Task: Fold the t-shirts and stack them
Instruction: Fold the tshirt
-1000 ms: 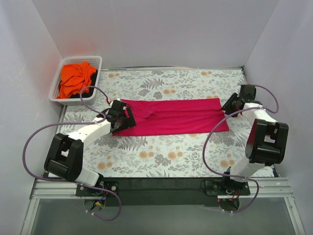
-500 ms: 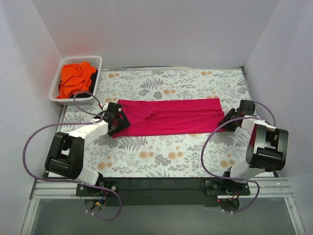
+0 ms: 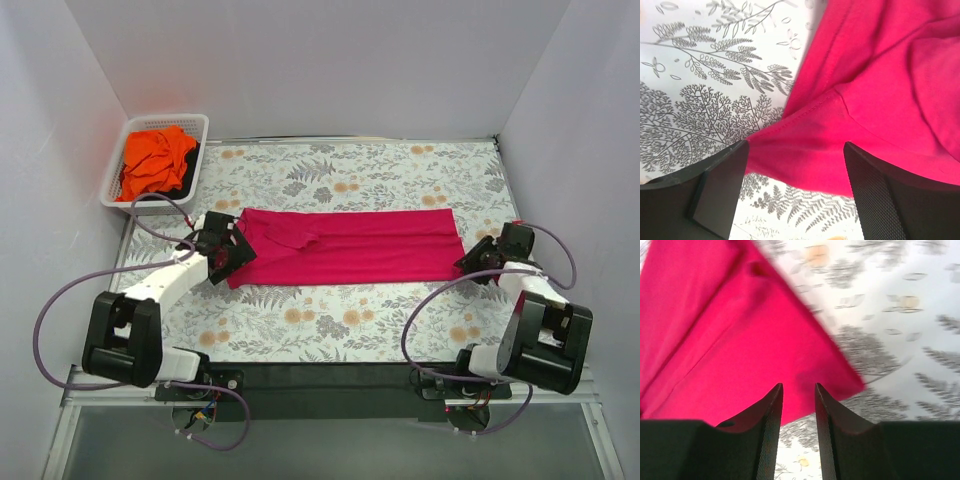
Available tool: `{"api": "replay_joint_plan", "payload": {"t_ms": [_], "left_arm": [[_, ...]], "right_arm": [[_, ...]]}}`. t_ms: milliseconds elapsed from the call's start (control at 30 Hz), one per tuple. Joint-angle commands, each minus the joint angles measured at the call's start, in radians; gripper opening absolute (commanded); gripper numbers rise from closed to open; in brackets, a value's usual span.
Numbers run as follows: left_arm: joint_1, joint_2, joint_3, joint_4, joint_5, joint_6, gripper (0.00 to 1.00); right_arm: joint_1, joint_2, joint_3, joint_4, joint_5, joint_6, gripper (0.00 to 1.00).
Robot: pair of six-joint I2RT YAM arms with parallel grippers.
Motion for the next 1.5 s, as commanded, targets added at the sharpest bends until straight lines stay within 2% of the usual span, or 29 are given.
{"api": "replay_joint_plan", "payload": {"t_ms": [0,33,100,133,200,233,267,433,600,833,1000,1200,1367,1467], "left_arm": [[0.007,-0.106,0.046,-0.033,0.005,0.053,0.72],[0.007,-0.12,0.063,-0.035,0.003,0.071,0.72],[0.006,-0.125,0.113,-0.042,0.011,0.085,0.73],[0.004,-0.125,0.127,-0.042,0.021,0.09,0.73],[-0.002,-0.105,0.178,-0.039,0.052,0.096,0.73],[-0.005,-0.09,0.192,-0.029,0.063,0.098,0.72],[-0.011,-0.061,0.209,-0.019,0.084,0.101,0.71],[-0.025,0.071,0.293,0.054,0.129,0.111,0.7],[-0.029,0.264,0.402,0.082,0.14,0.154,0.65],[-0.033,0.424,0.514,0.082,0.167,0.228,0.63],[-0.039,0.449,0.525,0.082,0.17,0.231,0.57],[-0.046,0.443,0.506,0.083,0.17,0.234,0.44],[-0.048,0.431,0.494,0.079,0.15,0.23,0.42],[-0.048,0.378,0.491,0.082,0.111,0.228,0.47]], "right_arm": [[0.153,-0.099,0.06,-0.005,0.1,-0.043,0.34],[0.247,-0.107,0.078,0.02,0.105,-0.07,0.34],[0.352,-0.09,0.158,0.043,0.114,-0.116,0.34],[0.456,-0.072,0.196,0.055,0.114,-0.149,0.34],[0.556,0.009,0.323,0.054,0.11,-0.265,0.34],[0.648,0.041,0.368,0.049,0.104,-0.308,0.34],[0.688,0.075,0.455,0.043,0.094,-0.38,0.34],[0.903,0.296,0.663,0.018,0.051,-0.532,0.34],[0.971,0.442,0.776,0.004,-0.008,-0.578,0.32],[0.989,0.5,0.776,0.014,-0.033,-0.471,0.3],[0.991,0.49,0.709,0.061,-0.031,-0.237,0.3],[0.991,0.483,0.643,0.13,-0.067,0.03,0.3],[0.992,0.488,0.624,0.216,-0.102,0.106,0.3],[0.992,0.473,0.634,0.277,-0.136,0.104,0.3]]}}
